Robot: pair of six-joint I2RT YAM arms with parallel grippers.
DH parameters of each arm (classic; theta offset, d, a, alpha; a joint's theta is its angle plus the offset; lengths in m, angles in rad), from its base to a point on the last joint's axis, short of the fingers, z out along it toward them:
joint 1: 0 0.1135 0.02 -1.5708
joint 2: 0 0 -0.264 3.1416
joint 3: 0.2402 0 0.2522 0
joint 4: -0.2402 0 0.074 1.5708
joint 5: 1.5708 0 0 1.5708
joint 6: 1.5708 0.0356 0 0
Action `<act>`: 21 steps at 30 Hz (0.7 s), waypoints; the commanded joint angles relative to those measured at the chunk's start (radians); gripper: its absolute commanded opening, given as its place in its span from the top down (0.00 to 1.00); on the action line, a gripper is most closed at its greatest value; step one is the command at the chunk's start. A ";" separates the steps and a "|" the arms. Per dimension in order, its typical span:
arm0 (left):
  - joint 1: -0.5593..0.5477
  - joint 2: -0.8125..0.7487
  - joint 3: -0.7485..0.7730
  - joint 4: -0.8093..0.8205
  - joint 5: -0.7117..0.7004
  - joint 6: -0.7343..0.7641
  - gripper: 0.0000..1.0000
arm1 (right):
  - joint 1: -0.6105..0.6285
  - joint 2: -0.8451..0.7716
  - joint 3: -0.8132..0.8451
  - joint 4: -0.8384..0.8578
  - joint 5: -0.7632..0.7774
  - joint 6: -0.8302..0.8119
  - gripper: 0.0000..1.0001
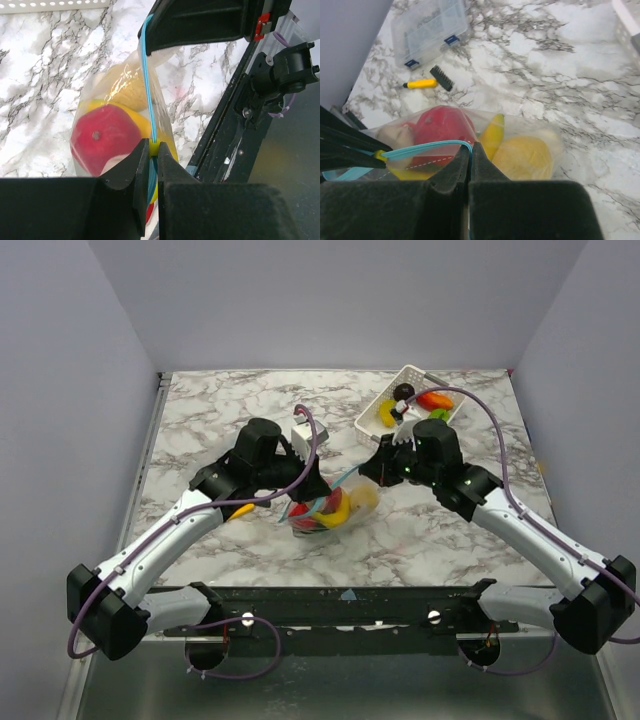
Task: Place the food in the zip-top bag and seal the zipper
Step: Zip the zipper food storage bag at the center of the board.
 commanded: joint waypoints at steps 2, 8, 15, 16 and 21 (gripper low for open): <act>-0.003 -0.058 -0.009 -0.101 0.030 -0.011 1.00 | -0.031 -0.068 -0.025 0.020 0.344 0.022 1.00; -0.002 -0.068 -0.016 -0.113 0.026 -0.012 1.00 | -0.031 -0.105 -0.020 -0.015 0.410 0.021 1.00; -0.002 -0.071 -0.025 -0.115 0.025 -0.012 1.00 | -0.030 -0.140 -0.034 -0.059 0.506 0.024 1.00; -0.003 -0.070 -0.027 -0.116 0.025 -0.012 1.00 | -0.030 -0.145 -0.037 -0.067 0.520 0.025 1.00; -0.003 -0.064 -0.033 -0.120 0.029 -0.013 1.00 | -0.031 -0.167 -0.048 -0.097 0.598 0.026 1.00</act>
